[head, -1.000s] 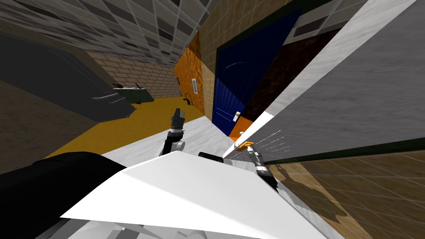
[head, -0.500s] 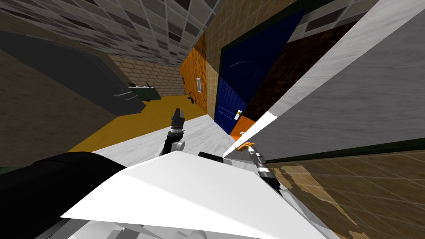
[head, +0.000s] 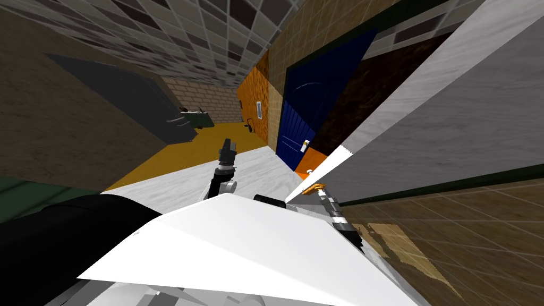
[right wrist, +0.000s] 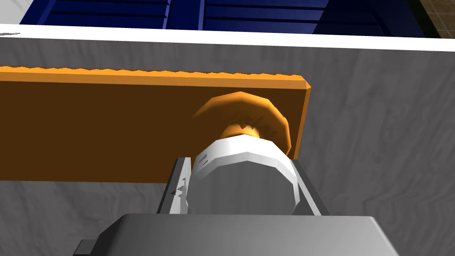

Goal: Pull the door open

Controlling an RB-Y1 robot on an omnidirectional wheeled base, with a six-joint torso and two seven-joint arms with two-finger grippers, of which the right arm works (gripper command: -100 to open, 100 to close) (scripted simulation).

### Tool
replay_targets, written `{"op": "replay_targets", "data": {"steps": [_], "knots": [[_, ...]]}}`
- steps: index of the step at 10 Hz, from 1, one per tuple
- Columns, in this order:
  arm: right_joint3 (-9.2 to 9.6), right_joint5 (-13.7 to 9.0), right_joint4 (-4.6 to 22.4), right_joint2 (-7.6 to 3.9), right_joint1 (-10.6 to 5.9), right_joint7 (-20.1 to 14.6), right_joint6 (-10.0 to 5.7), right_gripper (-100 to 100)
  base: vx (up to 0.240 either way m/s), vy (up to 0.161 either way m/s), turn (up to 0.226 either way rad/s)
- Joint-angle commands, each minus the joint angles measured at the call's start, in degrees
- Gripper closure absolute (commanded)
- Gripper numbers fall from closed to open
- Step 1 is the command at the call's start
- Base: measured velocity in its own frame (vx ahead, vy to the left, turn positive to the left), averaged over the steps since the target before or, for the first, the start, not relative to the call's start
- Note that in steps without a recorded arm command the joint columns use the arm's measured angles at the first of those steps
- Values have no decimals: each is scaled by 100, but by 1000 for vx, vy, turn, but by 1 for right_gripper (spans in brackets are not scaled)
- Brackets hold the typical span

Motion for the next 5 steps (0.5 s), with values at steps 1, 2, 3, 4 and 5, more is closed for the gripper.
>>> {"op": "replay_targets", "data": {"steps": [1,2,3,4,5], "knots": [[0,0,0,0,0,0,0,100,-91,-40,22],[14,11,64,-43,-5,-30,-81,100,-145,-60,111],[21,16,94,-66,-13,-46,-125,100,-250,-86,176],[29,21,128,-91,-21,-63,-175,100,-215,-87,151],[38,26,165,-119,-30,-82,-230,100,-189,-78,131]]}}
